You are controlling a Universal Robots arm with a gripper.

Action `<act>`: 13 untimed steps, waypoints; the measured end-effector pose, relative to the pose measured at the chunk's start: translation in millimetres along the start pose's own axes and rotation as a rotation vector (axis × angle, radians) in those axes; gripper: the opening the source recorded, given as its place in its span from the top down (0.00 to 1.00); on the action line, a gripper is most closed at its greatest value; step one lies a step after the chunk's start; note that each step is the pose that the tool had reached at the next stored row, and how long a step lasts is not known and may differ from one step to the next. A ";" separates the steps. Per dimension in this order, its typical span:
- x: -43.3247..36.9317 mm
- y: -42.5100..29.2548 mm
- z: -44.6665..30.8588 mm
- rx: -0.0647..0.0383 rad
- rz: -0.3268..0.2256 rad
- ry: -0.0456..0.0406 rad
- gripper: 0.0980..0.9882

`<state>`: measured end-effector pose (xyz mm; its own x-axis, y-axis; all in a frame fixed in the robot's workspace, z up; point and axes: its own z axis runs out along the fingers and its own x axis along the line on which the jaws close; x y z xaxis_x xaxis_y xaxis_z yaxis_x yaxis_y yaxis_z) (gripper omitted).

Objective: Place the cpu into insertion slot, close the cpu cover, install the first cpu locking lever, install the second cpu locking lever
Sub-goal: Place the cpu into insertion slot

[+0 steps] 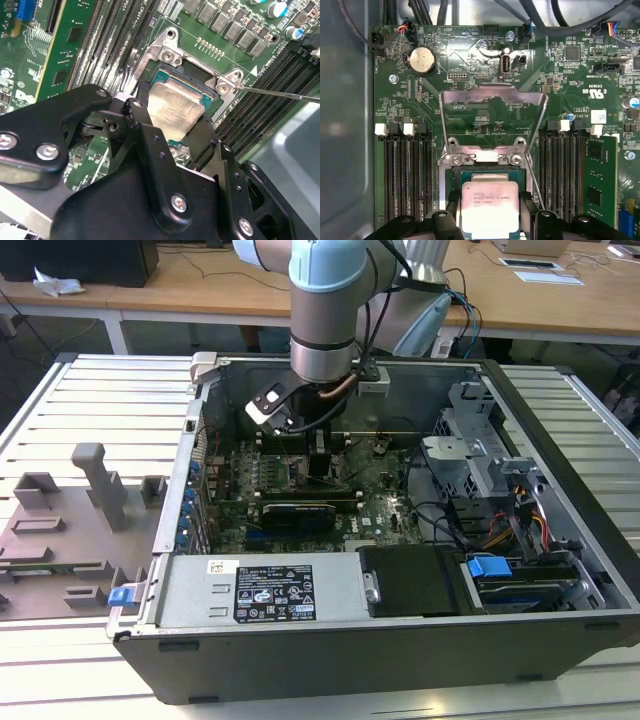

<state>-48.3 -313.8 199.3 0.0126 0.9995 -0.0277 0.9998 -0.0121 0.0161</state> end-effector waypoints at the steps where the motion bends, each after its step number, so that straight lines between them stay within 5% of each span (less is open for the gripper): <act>1: 0.1 0.0 0.7 0.000 0.000 -0.0001 0.50; 13: 0.4 -2.1 -0.3 -0.001 0.000 -0.0001 0.42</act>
<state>-50.4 -313.4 199.5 0.0122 0.9995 -0.0278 0.9998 -0.0117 0.0170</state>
